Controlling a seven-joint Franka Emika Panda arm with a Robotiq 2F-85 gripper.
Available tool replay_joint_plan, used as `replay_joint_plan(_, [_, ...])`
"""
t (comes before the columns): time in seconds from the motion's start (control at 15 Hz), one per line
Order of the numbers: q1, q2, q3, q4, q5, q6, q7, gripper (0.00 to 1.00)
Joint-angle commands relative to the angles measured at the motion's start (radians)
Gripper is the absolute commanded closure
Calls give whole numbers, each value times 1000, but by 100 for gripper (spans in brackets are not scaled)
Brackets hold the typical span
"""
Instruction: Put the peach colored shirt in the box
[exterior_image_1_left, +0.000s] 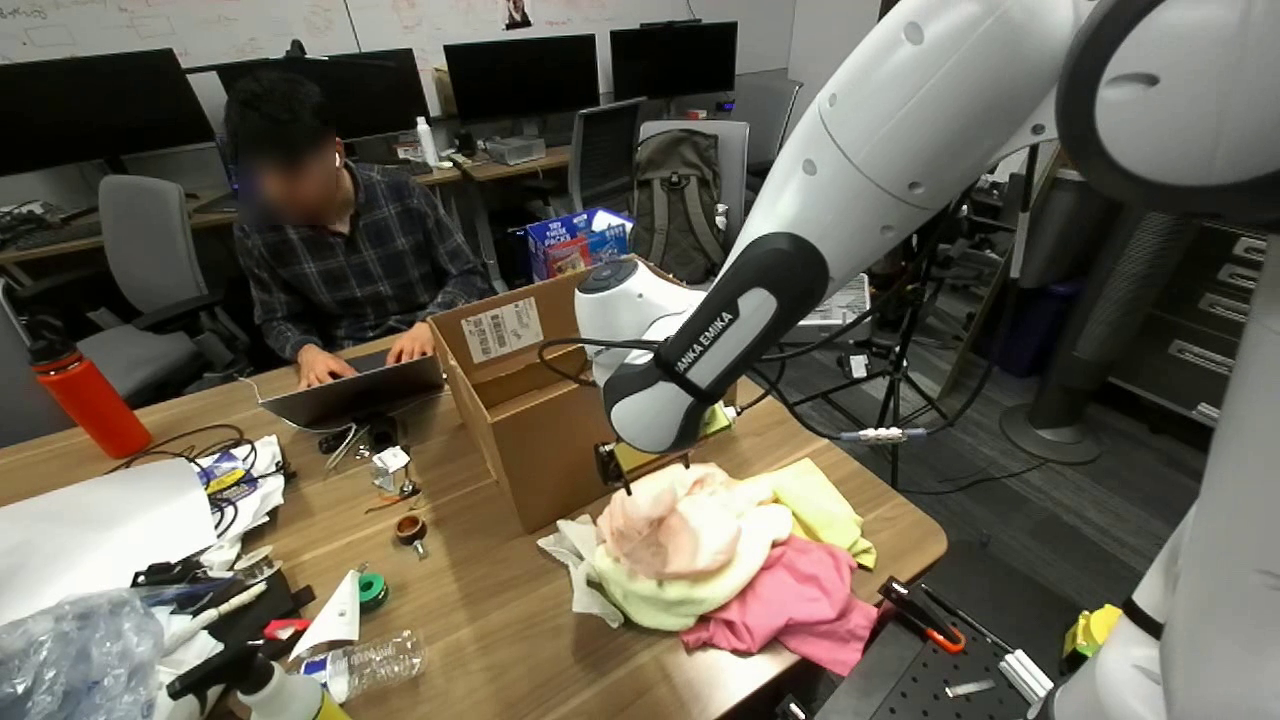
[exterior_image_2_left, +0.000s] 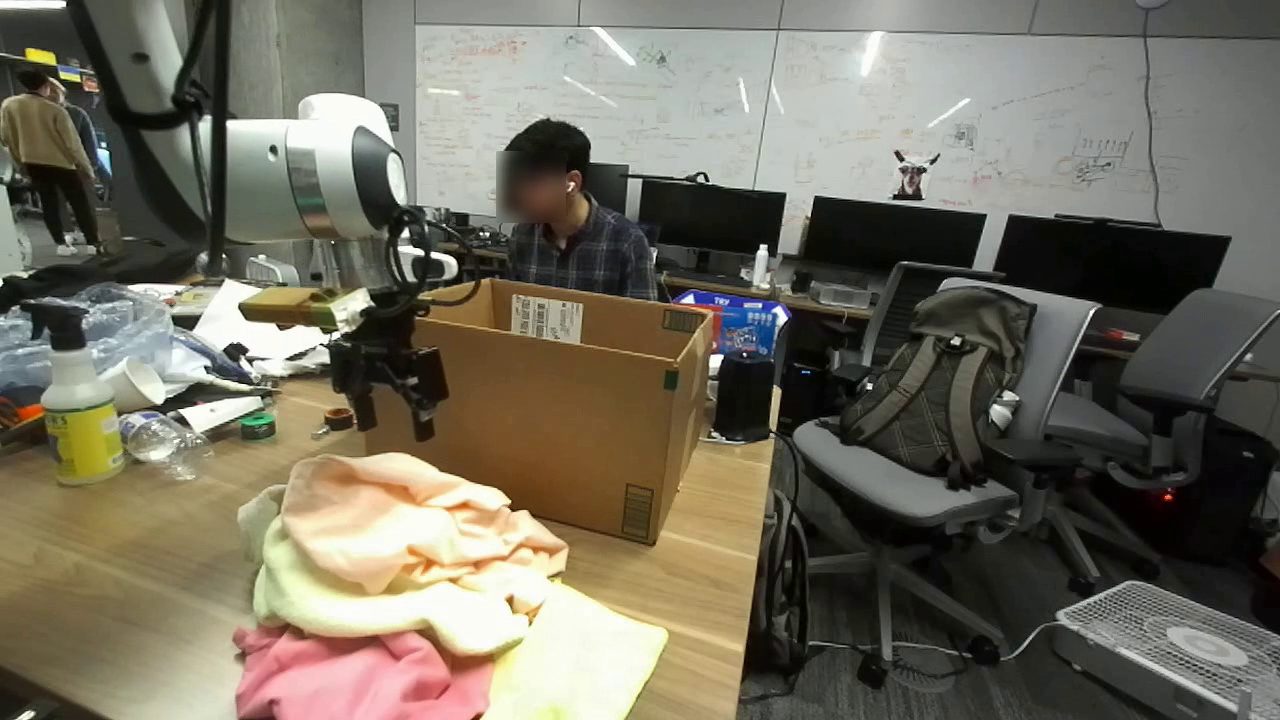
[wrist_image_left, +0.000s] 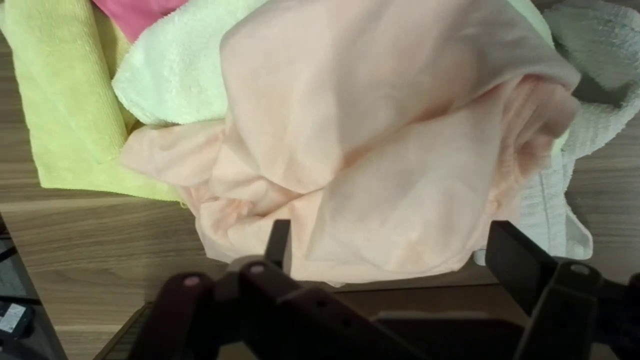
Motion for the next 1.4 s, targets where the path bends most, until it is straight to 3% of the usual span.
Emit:
replay_joint_plan(0.0, [34,26,-53,7,-25,-9,45,0])
replay_joint_plan(0.53, [57,58,-92,-32,-21,-42,46,0])
replay_joint_plan(0.93, [61,33,-39,-85,64,-152,-6,0])
replay_joint_plan(1.33, [44,56,35,-18,219,-297,-199,0])
